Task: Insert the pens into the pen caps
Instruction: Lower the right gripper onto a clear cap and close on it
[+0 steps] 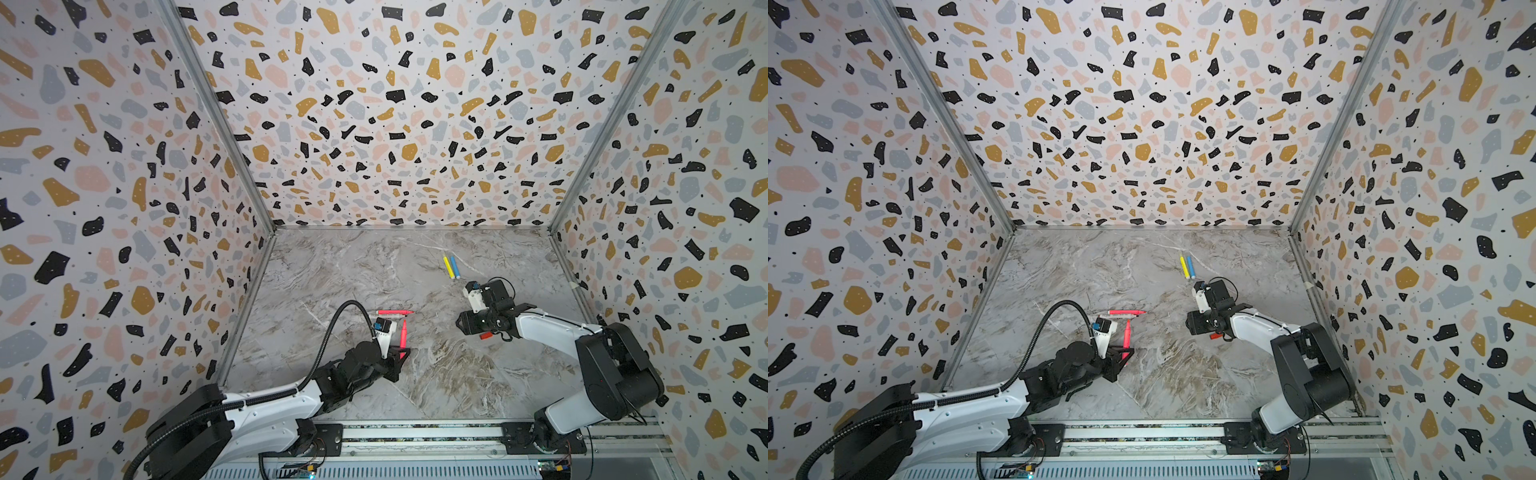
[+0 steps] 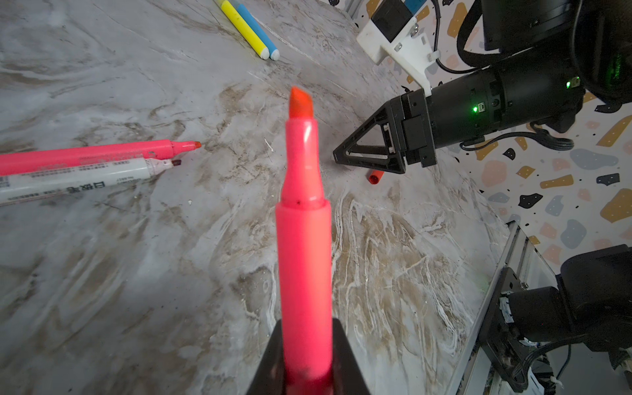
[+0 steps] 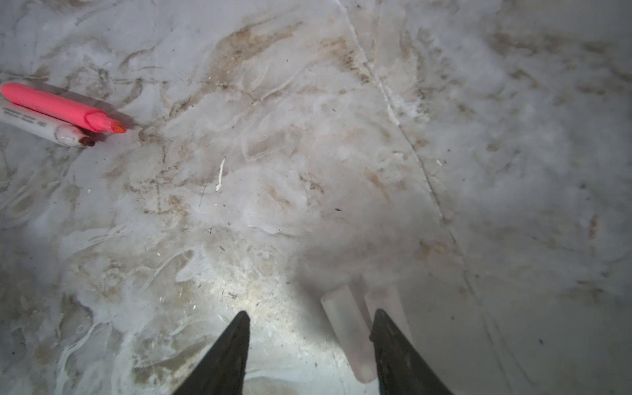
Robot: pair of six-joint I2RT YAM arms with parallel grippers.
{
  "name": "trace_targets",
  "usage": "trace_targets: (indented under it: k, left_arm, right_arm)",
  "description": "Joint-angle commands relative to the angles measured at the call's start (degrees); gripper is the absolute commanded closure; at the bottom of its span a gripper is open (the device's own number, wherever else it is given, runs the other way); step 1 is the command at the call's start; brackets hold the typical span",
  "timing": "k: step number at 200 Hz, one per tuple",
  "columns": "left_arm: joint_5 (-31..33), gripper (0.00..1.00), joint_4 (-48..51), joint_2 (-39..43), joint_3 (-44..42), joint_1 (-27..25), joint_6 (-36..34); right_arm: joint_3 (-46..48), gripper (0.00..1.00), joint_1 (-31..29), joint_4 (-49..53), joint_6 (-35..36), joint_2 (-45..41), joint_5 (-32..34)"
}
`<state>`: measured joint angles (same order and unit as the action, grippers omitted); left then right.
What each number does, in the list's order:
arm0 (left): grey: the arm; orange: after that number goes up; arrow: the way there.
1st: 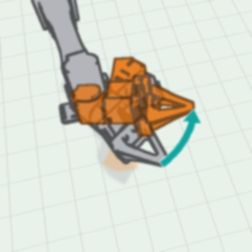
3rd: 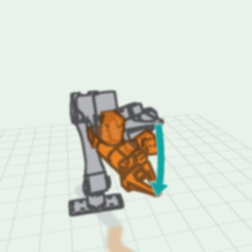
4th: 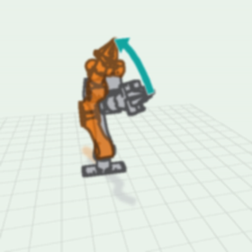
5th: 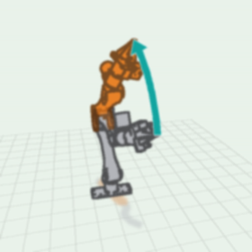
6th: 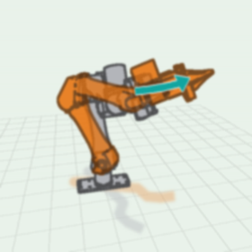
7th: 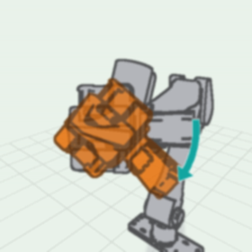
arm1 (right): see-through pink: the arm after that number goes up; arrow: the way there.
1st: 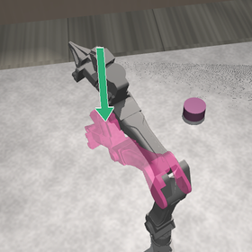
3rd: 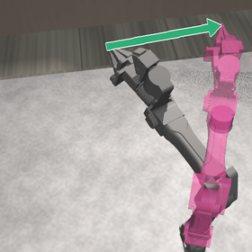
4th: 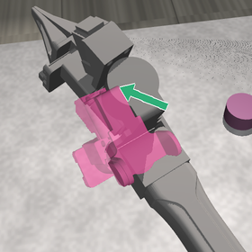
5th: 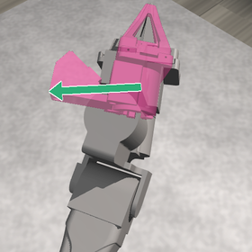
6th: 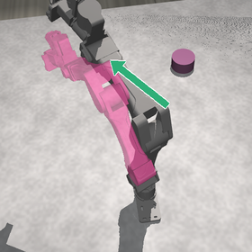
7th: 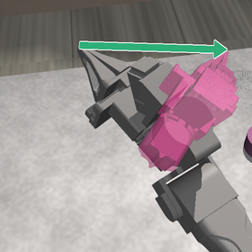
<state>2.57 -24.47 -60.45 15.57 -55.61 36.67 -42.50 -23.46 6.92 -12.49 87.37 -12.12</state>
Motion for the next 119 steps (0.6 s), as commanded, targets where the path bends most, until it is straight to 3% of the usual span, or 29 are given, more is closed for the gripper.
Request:
trace_targets:
  k: [1, 119]
  left_arm:
    - [0.7, 1.0, -1.6, 0.5, 0.2, 0.0, -0.9]
    - [0.9, 1.0, -0.6, 0.3, 1.1, 0.0, -1.7]
  right_arm:
    - [1.0, 0.42, 0.0, 1.4, 0.5, -0.3, 0.5]
    - [2.0, 0.46, -2.4, 1.8, -1.5, -1.9, -0.3]
